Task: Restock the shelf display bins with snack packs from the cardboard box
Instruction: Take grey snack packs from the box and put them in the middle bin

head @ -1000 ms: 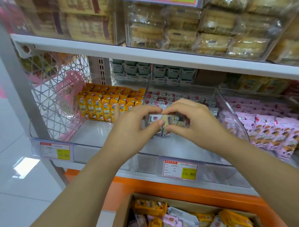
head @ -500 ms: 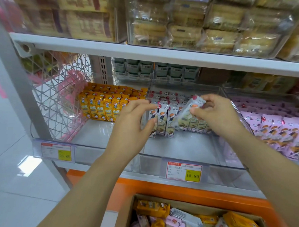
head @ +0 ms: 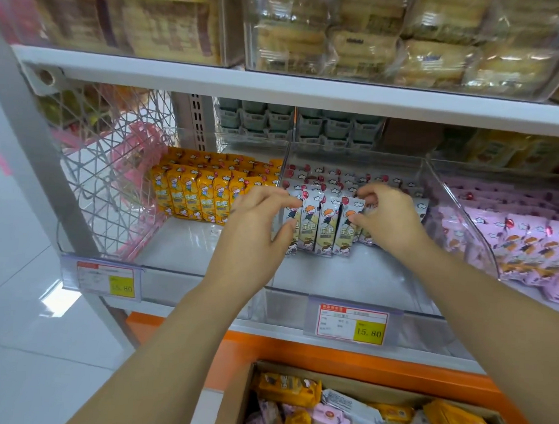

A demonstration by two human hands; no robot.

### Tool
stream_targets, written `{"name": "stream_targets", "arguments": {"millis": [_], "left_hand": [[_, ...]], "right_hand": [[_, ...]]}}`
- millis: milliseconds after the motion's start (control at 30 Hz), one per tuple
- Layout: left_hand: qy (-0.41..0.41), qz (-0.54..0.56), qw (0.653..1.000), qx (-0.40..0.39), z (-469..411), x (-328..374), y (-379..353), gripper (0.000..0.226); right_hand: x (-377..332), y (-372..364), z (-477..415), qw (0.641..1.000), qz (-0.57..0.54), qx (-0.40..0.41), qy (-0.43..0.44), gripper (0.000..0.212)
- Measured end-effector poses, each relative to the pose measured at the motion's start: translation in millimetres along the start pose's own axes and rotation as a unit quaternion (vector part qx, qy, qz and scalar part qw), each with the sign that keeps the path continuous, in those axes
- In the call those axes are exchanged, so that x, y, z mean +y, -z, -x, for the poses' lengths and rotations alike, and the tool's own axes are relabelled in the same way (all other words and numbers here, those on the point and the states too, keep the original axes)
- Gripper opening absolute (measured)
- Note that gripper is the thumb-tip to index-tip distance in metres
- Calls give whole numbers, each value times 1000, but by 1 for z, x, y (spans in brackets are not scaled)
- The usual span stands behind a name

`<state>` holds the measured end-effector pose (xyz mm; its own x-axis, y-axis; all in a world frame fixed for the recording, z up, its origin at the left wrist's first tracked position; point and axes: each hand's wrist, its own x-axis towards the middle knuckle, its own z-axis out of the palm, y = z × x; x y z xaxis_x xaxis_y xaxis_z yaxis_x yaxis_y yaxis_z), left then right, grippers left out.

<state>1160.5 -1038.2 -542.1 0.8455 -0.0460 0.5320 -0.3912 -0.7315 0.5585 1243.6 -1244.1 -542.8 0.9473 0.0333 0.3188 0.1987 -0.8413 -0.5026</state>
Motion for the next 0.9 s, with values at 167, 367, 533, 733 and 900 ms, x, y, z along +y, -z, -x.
{"name": "stream_targets", "arguments": {"millis": [167, 367, 533, 733, 900], "left_hand": [[-13, -16, 1000, 7, 2, 0, -2, 23], [-85, -40, 994, 50, 12, 3, -3, 20], [-209, -54, 975, 55, 50, 26, -7, 21], [-254, -40, 963, -87, 116, 40, -44, 20], [-111, 33, 970, -213, 174, 36, -91, 28]], "right_hand": [[3, 6, 5, 1000, -11, -4, -1, 47], [-2, 24, 36, 998, -57, 8, 16, 36], [-6, 35, 109, 980, -101, 72, 156, 17], [29, 24, 194, 967, -69, 55, 240, 13], [93, 11, 246, 986, -17, -79, 149, 16]]}}
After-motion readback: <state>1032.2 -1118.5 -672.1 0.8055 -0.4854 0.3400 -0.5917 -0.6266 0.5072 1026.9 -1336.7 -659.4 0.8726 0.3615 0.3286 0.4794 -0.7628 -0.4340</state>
